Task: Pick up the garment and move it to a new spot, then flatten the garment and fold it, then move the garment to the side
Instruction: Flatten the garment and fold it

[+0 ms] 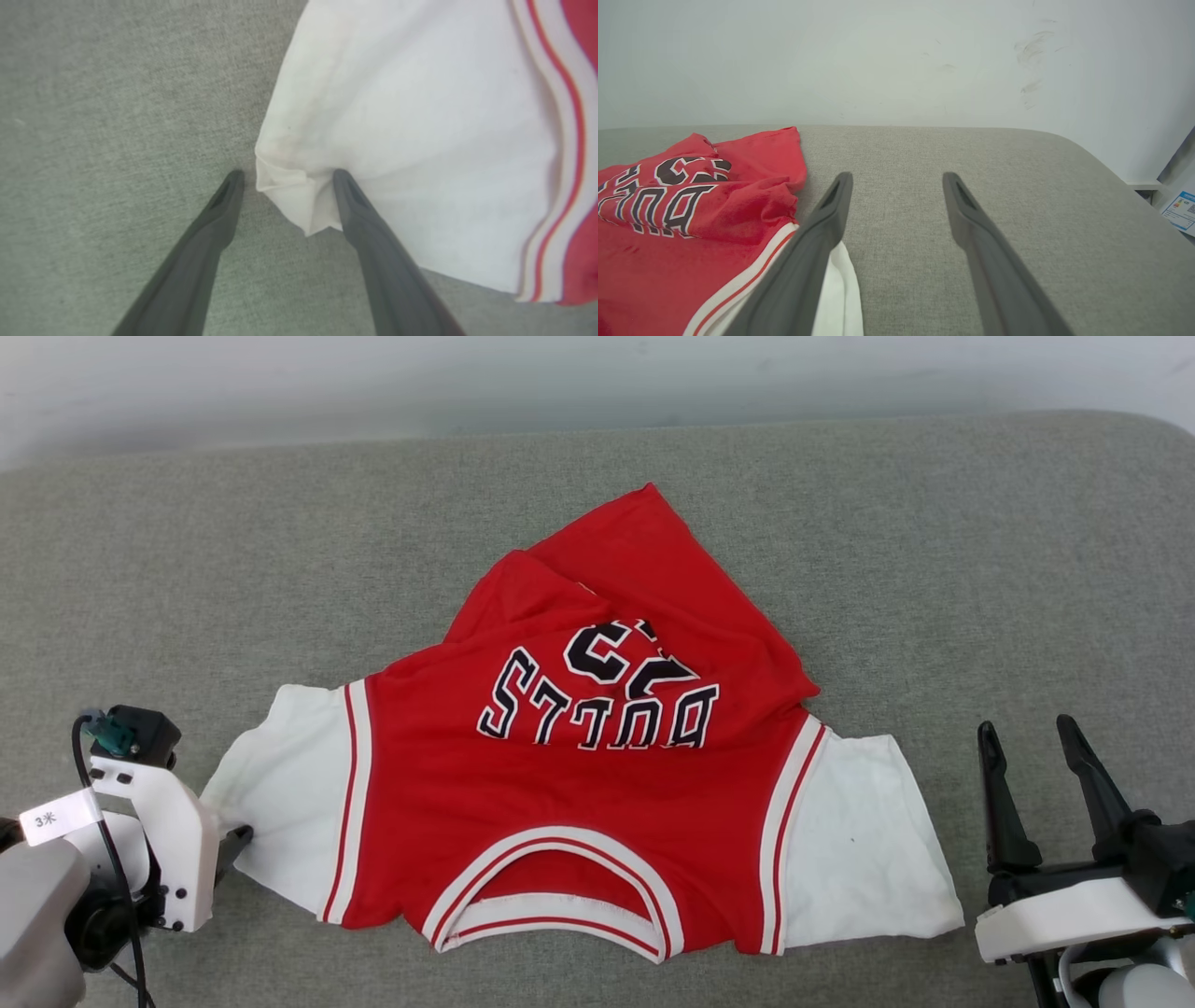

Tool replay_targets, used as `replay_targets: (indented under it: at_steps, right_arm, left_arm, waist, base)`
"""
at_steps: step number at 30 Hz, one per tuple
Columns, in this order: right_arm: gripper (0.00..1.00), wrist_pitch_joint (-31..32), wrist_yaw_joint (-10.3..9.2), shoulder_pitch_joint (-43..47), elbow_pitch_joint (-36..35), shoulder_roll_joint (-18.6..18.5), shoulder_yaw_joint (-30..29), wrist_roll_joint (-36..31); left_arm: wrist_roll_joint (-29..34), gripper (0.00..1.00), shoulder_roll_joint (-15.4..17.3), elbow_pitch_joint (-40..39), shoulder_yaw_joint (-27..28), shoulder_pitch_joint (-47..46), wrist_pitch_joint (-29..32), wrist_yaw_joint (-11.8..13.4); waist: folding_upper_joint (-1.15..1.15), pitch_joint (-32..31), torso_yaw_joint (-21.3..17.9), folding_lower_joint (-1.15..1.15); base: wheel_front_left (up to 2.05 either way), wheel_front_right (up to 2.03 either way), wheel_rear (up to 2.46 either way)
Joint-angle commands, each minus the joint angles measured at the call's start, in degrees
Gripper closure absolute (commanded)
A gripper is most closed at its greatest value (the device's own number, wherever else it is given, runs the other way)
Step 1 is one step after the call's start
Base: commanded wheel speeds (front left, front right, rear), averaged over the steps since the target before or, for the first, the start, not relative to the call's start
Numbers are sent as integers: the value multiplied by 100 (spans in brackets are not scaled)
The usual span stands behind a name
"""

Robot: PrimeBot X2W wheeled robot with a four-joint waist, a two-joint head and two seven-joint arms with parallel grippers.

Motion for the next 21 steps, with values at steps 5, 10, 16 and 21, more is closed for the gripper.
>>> replay_targets:
  at_steps: [5, 10, 16, 21]
  right_arm:
    - [0, 136, -7, -86, -111, -276, 98, -46]
    - [0, 756, -6, -13, -461, -906, 390, -5]
    - [0, 2432, -7, 190, -1191, -1941, 1033, 604]
    - [0, 4164, -7, 330, -1700, -2693, 1575, 1498]
  left_arm:
    - [99, 100, -333, 319, -110, 177, -429, -120]
    - [25, 100, -254, 162, 242, 153, -1220, -52]
    - [12, 100, -46, -379, 463, 411, -1800, 238]
    - [64, 100, 155, -1031, 484, 655, -1897, 536]
  waist:
    - [0, -181, 50, 1]
    - [0, -444, 110, 1]
    - [0, -675, 184, 1]
    - [0, -706, 268, 1]
  base:
    - [0, 0, 0]
    - [0, 0, 0]
    - [0, 0, 0]
    - [0, 0, 0]
